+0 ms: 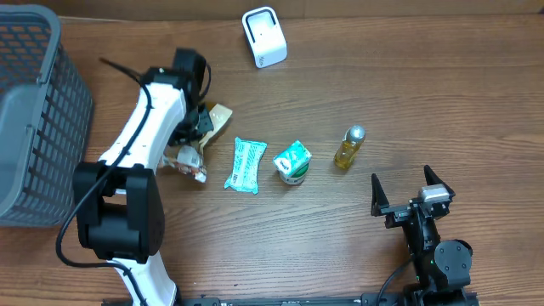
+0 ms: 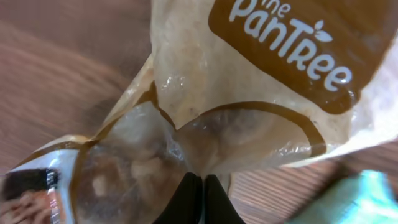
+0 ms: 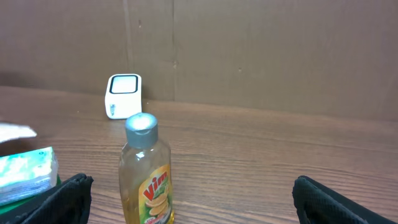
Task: Scan the item barcode
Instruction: 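Carry the Pantree bag past the scanner and set it on the table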
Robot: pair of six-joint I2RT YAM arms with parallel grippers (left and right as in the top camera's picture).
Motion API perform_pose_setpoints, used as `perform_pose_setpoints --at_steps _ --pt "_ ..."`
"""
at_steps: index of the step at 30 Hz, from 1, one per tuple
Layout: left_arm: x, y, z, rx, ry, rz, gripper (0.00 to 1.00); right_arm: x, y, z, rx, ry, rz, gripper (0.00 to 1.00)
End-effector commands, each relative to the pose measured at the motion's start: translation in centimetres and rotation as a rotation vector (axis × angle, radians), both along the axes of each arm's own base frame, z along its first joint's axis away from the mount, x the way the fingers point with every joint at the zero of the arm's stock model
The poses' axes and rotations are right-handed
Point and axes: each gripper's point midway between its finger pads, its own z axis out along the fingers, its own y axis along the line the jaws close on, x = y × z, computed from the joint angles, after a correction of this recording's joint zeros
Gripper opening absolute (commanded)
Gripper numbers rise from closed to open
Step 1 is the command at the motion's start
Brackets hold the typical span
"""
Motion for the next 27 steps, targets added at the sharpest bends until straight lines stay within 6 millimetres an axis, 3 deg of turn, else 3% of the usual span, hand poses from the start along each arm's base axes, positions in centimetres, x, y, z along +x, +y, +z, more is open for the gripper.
perform_pose_setpoints --at_steps 1,5,6,11,19,20,23,24,26,27 --pt "-1.6 0.4 -2.5 0.012 0.011 0.106 0.04 0.0 -0.1 -0.2 -0.001 -0.002 -0.001 1.0" --pt "-2.0 -0.8 -3.7 -0.064 0.026 0.076 0.16 0.0 -0.1 -0.2 -0.001 -0.002 -0.001 1.0" --pt "-1.9 -1.4 -3.6 -0.096 0.029 0.043 0.22 0.0 -0.1 -0.2 -0.001 -0.002 -0.001 1.0" --pt "-1.1 -1.9 -2.2 -0.122 0.018 0.002 0.3 0.0 -0.1 -0.2 -0.001 -0.002 -0.001 1.0" --pt "2.4 -1.8 6.1 -0.109 -0.092 -0.061 0.33 0.0 -0.1 -0.2 -0.001 -0.002 -0.001 1.0" --pt "2.8 -1.7 7.4 -0.104 -0.111 -0.071 0.41 0.0 -0.1 -0.2 -0.001 -0.002 -0.001 1.0" --pt "3.2 -1.5 9.8 -0.101 -0.137 -0.1 0.45 0.0 -0.1 -0.2 -0.001 -0.002 -0.001 1.0" --pt "3.2 -1.3 10.5 -0.1 -0.139 -0.105 0.49 0.0 -0.1 -0.2 -0.001 -0.002 -0.001 1.0" --pt "3.0 -1.1 11.7 -0.097 -0.14 -0.119 0.77 0.0 -0.1 -0.2 -0.001 -0.002 -0.001 1.0" --pt "2.9 -1.0 11.9 -0.095 -0.139 -0.121 0.8 0.0 -0.1 -0.2 -0.001 -0.002 -0.001 1.0"
